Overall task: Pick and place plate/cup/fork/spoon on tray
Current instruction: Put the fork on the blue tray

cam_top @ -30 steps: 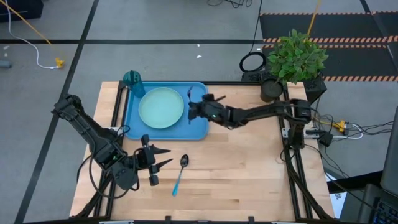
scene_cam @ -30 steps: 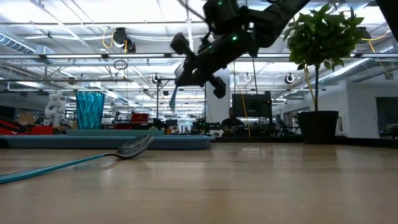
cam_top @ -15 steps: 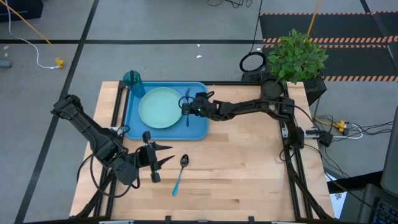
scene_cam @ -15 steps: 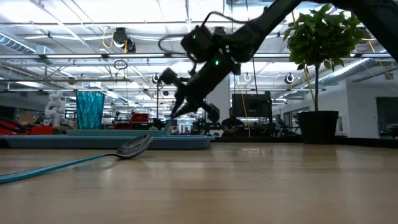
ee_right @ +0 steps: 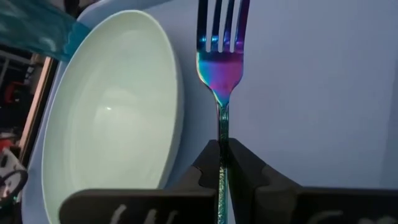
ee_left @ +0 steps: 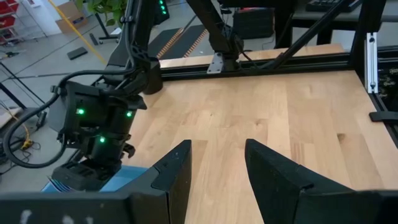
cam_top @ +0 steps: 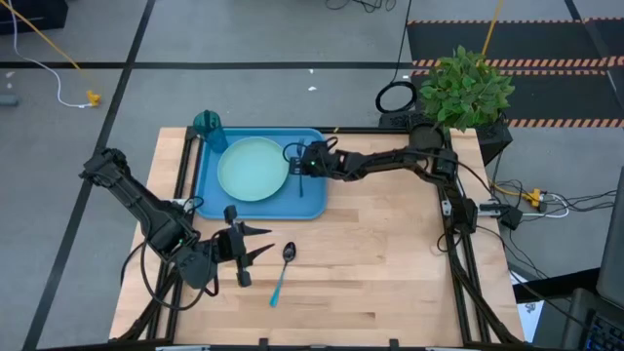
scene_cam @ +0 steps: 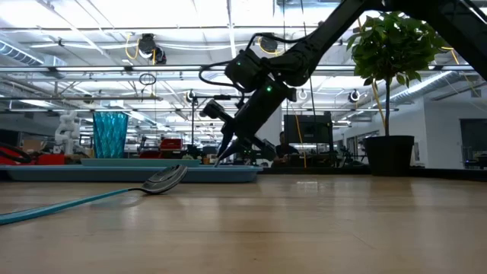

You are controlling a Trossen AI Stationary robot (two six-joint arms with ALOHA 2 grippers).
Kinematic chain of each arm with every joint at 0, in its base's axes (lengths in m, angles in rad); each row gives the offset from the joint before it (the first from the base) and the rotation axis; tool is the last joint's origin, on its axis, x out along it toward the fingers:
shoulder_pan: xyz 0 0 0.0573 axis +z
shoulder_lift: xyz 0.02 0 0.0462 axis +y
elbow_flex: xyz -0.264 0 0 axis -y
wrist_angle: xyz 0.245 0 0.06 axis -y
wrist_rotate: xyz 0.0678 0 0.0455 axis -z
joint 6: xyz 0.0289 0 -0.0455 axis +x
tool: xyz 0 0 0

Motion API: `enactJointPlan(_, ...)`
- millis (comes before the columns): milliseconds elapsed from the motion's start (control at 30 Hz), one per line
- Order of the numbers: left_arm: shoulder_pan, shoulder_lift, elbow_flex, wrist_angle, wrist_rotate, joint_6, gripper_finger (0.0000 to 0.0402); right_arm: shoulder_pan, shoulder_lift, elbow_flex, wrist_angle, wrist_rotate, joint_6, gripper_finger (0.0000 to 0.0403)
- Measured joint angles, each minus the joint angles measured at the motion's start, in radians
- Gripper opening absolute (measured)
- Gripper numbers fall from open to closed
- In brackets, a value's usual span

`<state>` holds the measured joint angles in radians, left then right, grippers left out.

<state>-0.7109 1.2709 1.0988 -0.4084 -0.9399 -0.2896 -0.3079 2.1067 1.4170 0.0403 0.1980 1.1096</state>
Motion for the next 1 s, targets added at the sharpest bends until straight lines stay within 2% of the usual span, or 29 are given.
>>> enactJointPlan(333,0.000,0.000,0.000,0.012,0.000,-0.011,0.0152,-0.028,0.031,0.000,0.054,-0.070,0.017,0.0005)
enactJointPlan(667,0.000,0.000,0.000,0.019,0.006,-0.010,0.0152,-0.027,0.035,0.000,0.059,-0.065,-0.001,0.0008)
enactJointPlan(1000,0.000,0.000,0.000,0.018,0.007,-0.010,0.0152,-0.026,0.035,-0.001,0.052,-0.060,-0.008,0.0054)
